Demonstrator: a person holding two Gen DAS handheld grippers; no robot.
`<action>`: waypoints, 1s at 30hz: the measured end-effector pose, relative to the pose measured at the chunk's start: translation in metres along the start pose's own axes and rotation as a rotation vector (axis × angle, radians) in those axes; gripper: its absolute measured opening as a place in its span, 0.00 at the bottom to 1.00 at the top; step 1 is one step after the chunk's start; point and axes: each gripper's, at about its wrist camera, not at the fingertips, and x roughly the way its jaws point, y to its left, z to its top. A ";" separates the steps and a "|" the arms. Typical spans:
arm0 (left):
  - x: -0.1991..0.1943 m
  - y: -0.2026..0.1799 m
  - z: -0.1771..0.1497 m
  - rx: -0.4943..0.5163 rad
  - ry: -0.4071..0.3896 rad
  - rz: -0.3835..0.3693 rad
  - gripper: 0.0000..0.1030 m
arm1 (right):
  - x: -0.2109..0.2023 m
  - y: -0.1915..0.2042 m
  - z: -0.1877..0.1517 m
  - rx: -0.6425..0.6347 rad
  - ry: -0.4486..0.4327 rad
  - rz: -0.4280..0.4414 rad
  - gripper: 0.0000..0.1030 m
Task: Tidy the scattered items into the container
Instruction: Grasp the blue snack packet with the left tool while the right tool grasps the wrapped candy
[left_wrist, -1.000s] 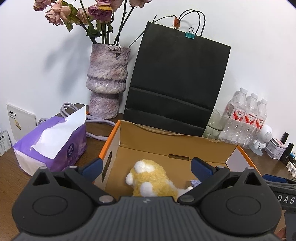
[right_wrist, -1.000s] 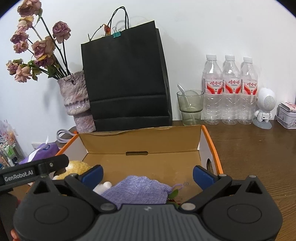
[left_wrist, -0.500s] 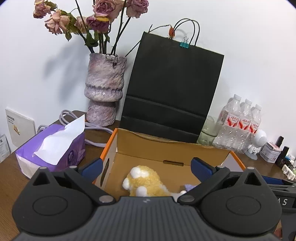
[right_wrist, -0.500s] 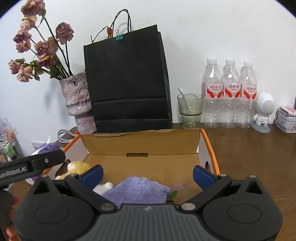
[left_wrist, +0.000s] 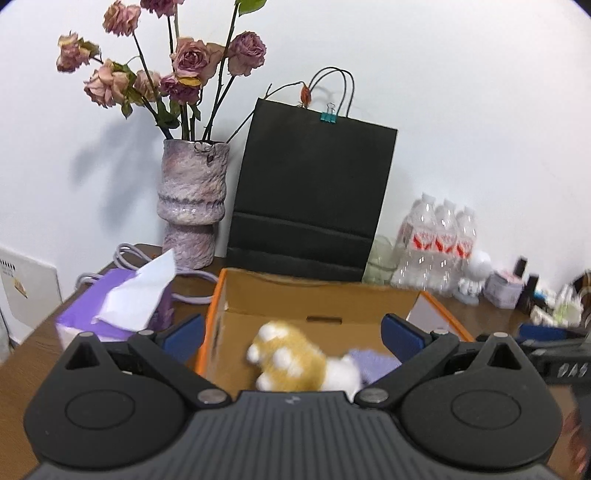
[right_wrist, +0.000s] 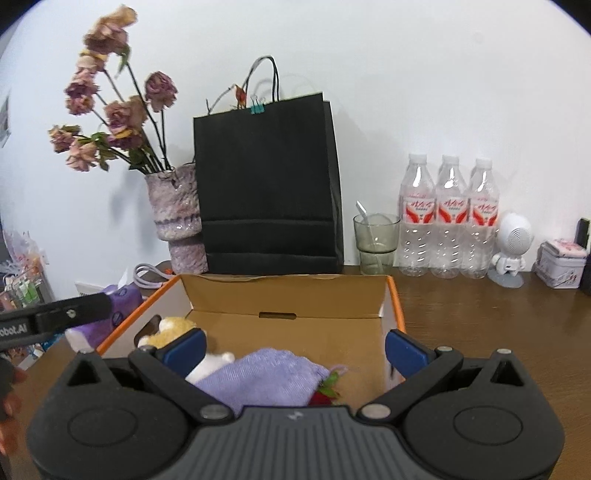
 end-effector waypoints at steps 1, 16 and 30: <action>-0.004 0.004 -0.004 0.011 0.004 0.002 1.00 | -0.007 -0.002 -0.004 -0.009 -0.002 -0.008 1.00; -0.038 0.063 -0.078 0.024 0.210 0.068 1.00 | -0.056 -0.024 -0.110 0.012 0.142 -0.071 1.00; -0.024 0.046 -0.089 0.058 0.229 0.024 1.00 | -0.058 -0.014 -0.132 -0.023 0.167 -0.047 0.83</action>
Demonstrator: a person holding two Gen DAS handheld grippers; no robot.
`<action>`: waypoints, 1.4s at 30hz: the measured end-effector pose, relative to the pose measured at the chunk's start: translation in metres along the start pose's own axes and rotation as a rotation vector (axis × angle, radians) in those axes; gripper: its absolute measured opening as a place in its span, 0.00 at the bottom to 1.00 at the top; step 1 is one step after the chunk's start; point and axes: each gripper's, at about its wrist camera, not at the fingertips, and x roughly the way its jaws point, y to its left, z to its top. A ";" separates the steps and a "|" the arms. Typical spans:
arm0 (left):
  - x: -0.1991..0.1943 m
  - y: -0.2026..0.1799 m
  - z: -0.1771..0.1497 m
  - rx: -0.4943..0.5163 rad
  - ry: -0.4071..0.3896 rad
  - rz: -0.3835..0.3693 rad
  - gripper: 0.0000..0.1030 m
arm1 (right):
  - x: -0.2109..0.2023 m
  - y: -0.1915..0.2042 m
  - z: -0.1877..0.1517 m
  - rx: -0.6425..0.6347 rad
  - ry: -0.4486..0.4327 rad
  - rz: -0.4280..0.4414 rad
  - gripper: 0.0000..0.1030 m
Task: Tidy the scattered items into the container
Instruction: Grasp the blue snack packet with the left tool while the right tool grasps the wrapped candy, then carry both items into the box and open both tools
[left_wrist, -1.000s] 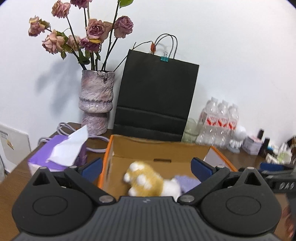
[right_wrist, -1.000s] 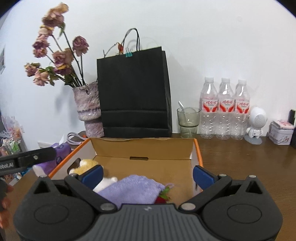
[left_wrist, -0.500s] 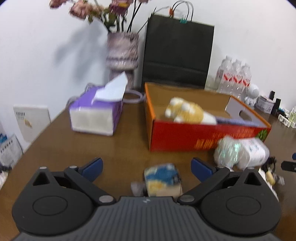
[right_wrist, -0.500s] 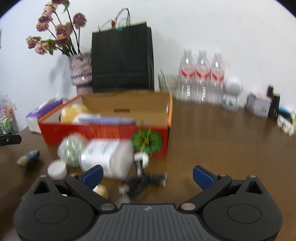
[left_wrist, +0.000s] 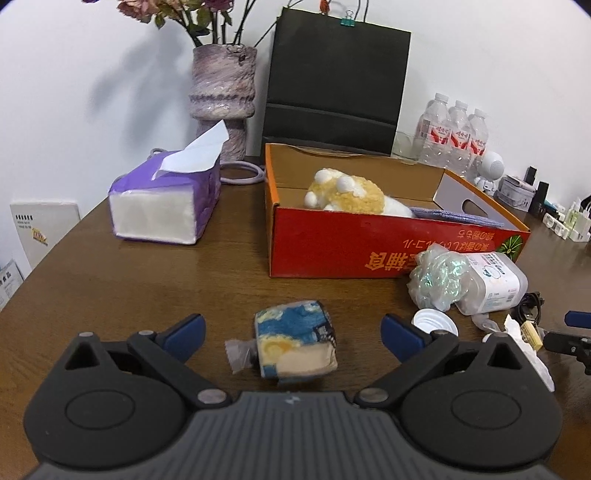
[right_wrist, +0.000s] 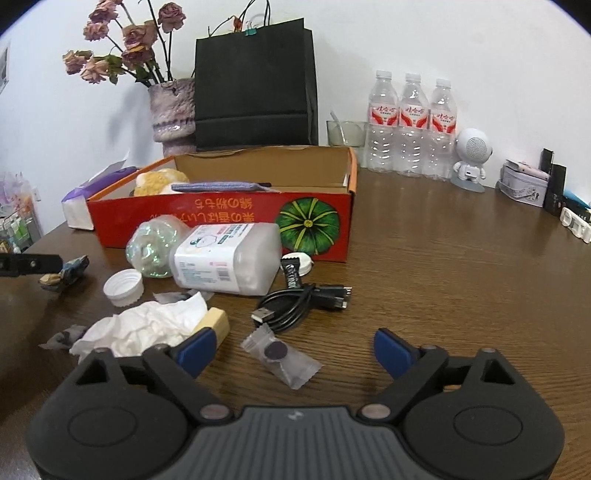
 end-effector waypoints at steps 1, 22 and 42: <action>0.003 -0.001 0.001 0.008 0.005 0.000 1.00 | 0.001 0.000 0.000 0.000 0.002 0.003 0.81; -0.002 0.009 0.013 -0.067 -0.026 -0.060 0.21 | -0.008 -0.008 -0.003 0.064 -0.015 0.012 0.15; -0.031 -0.009 0.031 -0.092 -0.109 -0.155 0.21 | -0.029 0.004 0.016 0.062 -0.113 0.030 0.15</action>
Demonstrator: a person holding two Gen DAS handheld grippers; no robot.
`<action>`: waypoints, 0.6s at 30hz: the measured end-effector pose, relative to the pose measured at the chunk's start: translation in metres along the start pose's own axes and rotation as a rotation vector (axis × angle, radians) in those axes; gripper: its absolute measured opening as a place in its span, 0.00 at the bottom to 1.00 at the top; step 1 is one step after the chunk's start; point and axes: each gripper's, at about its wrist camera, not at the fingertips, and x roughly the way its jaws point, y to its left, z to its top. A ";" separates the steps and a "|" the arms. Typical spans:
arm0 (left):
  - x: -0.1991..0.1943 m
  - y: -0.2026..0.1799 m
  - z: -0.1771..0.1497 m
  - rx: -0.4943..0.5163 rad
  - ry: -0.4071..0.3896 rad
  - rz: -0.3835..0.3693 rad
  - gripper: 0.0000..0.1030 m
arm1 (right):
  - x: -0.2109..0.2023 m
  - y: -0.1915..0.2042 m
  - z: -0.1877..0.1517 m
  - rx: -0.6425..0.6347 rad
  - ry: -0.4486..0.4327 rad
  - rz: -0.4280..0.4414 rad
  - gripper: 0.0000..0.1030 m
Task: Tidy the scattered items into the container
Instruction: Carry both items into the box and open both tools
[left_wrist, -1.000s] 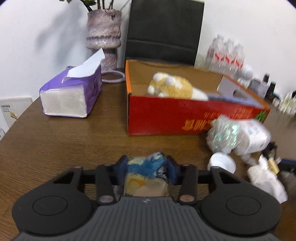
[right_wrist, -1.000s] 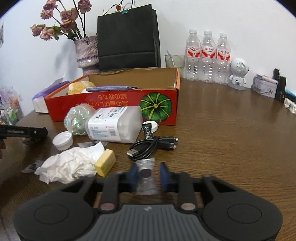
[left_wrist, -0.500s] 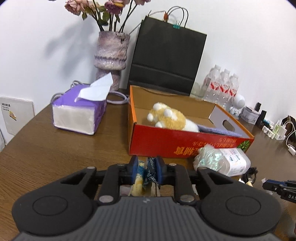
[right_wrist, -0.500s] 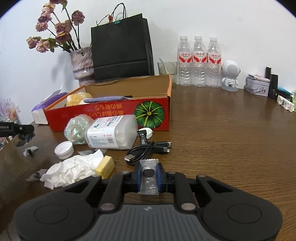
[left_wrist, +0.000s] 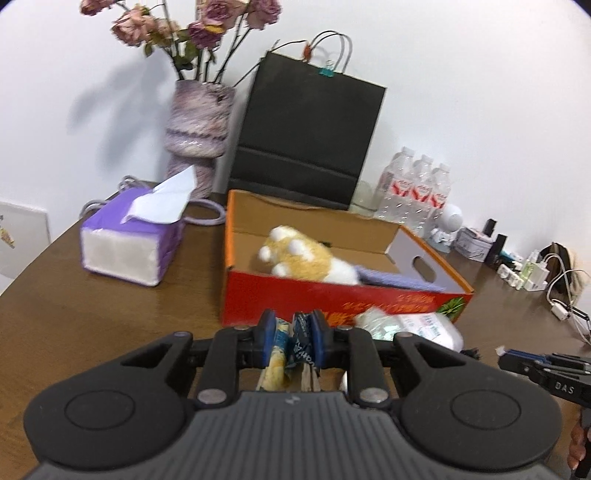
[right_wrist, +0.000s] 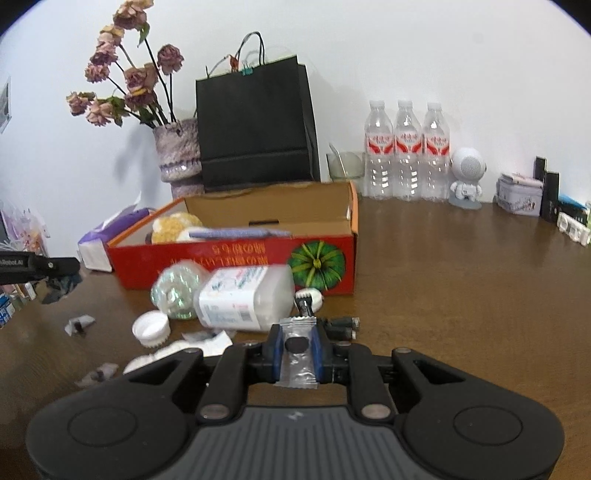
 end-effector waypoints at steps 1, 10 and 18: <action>0.001 -0.003 0.002 0.003 -0.005 -0.008 0.21 | 0.000 0.001 0.004 -0.003 -0.010 0.002 0.15; 0.026 -0.031 0.030 0.047 -0.045 -0.063 0.21 | 0.018 0.008 0.050 -0.032 -0.089 0.020 0.15; 0.072 -0.041 0.063 -0.005 -0.075 -0.073 0.21 | 0.055 0.020 0.100 -0.027 -0.151 0.053 0.15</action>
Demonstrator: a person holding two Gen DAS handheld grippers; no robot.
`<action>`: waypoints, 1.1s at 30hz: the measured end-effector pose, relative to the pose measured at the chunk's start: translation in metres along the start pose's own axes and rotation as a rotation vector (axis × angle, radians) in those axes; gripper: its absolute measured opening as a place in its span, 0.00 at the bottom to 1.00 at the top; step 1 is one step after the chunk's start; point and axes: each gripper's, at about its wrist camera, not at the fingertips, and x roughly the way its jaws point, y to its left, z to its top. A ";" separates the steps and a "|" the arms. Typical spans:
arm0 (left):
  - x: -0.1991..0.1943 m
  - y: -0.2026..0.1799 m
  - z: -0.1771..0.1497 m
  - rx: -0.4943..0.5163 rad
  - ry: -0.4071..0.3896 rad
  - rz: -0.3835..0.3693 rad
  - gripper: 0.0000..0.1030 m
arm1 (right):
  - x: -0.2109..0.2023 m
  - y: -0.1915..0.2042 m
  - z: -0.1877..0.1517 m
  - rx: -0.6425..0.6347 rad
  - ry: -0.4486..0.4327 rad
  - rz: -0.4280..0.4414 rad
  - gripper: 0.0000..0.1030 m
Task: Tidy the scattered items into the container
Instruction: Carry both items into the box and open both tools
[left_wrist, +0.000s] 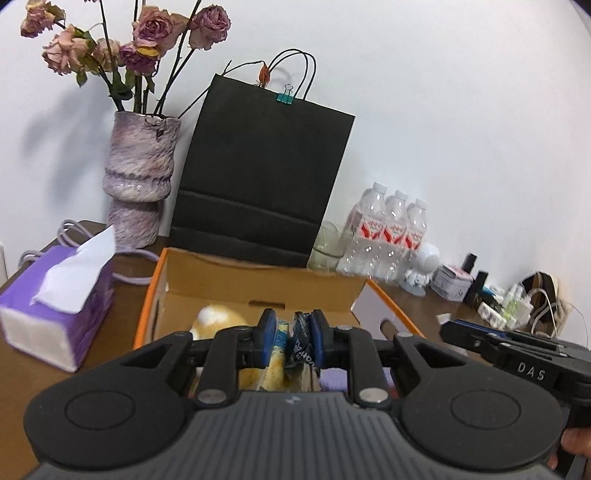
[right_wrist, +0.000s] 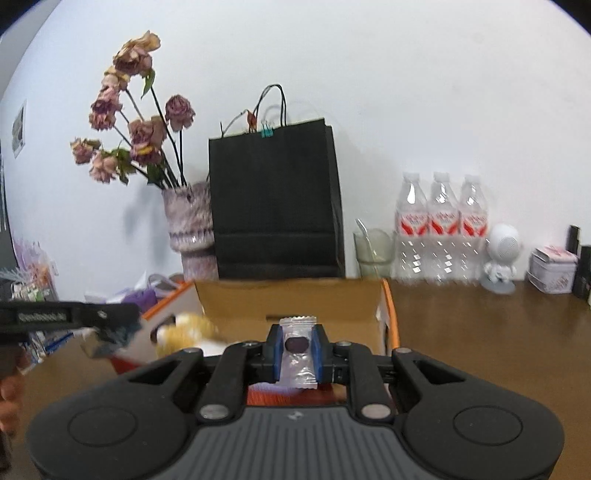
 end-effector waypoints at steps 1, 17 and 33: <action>0.007 -0.001 0.003 -0.004 -0.004 0.006 0.21 | 0.007 0.001 0.004 0.003 -0.004 0.007 0.15; 0.078 0.009 -0.001 0.013 0.026 0.177 0.21 | 0.099 -0.016 -0.003 0.073 0.111 -0.024 0.15; 0.067 -0.006 0.003 0.074 0.007 0.262 1.00 | 0.092 -0.007 0.004 0.014 0.127 -0.048 1.00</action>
